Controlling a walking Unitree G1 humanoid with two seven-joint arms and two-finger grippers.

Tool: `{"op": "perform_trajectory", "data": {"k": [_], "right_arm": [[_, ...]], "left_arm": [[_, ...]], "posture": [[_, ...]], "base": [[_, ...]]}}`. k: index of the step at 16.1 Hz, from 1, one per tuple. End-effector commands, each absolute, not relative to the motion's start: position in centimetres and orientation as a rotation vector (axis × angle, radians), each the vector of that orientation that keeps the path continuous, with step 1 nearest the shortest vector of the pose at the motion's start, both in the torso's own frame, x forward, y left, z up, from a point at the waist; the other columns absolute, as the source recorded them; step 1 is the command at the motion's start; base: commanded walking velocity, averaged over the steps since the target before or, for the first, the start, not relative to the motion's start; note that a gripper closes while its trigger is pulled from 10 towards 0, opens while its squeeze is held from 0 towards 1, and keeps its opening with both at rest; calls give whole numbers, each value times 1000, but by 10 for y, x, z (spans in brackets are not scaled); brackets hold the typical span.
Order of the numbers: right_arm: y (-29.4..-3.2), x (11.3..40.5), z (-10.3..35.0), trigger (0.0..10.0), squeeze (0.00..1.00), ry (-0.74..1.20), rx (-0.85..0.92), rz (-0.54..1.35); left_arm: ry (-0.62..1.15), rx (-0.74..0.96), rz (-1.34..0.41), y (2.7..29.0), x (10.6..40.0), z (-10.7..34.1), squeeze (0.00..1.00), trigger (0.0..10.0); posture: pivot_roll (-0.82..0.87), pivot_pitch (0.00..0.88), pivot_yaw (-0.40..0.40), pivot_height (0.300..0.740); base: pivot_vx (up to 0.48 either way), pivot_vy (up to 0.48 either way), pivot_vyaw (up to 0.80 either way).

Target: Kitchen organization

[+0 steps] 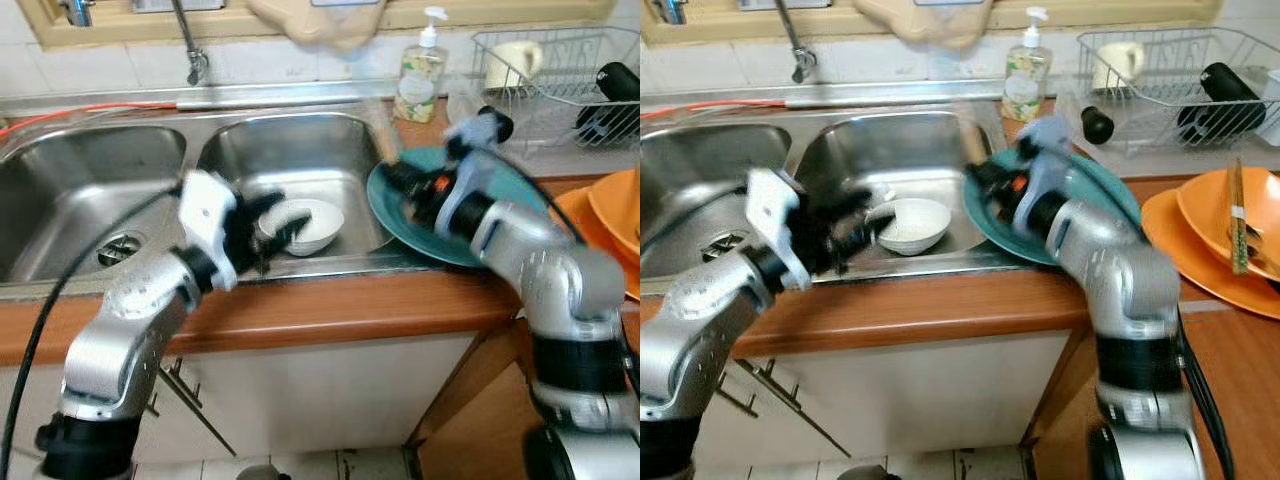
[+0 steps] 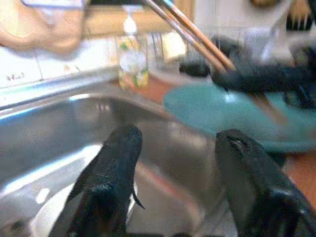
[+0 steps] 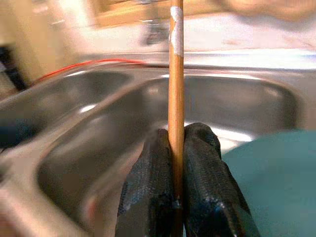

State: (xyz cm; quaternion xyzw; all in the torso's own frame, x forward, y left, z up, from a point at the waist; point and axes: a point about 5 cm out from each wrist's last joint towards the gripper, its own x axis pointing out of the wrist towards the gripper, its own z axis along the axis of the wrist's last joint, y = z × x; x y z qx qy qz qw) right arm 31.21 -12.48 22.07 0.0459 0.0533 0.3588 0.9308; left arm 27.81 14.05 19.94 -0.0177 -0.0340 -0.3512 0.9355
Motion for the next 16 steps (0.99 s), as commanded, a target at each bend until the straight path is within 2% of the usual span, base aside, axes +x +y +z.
{"op": "perform_trajectory", "data": {"k": [1,2,4,5,6,7,8,13,15,16], "right_arm": [[-116,303,228,0,0,50,62,833],[-111,293,228,0,0,45,43,913],[-105,281,223,0,0,53,8,1005],[-102,276,220,0,0,58,-15,1043],[-98,273,217,0,0,60,-32,1074],[-96,271,216,0,0,61,-38,1088],[-94,270,215,0,0,59,-47,1097],[-88,268,213,0,0,59,-61,1098],[-89,273,211,0,0,67,-70,1040],[-89,275,211,0,0,63,-66,1024]], "left_arm": [[-77,-82,-693,145,282,202,749,10000],[-94,-172,-696,145,283,205,0,10000],[-103,-315,-744,141,282,207,0,10000],[-96,-387,-783,137,280,206,0,6706],[-80,-449,-797,134,280,203,0,2902],[-66,-491,-790,132,282,201,0,1922],[-47,-512,-767,131,285,197,0,0],[-32,-537,-781,125,287,194,0,0],[-58,-563,-828,121,284,199,0,0],[-56,-558,-844,120,282,199,0,471]], "posture": [[-4,0,60,740],[-8,0,62,740],[-6,0,58,740],[-6,0,58,740],[-8,0,59,740],[-9,0,60,740],[-10,0,61,740],[-14,0,66,740],[-12,0,67,740],[-12,0,67,740]], "base": [[0,0,0],[0,0,0],[0,0,0],[0,0,0],[0,0,0],[0,0,0],[0,0,0],[0,0,0],[0,0,0],[0,0,0]]}}
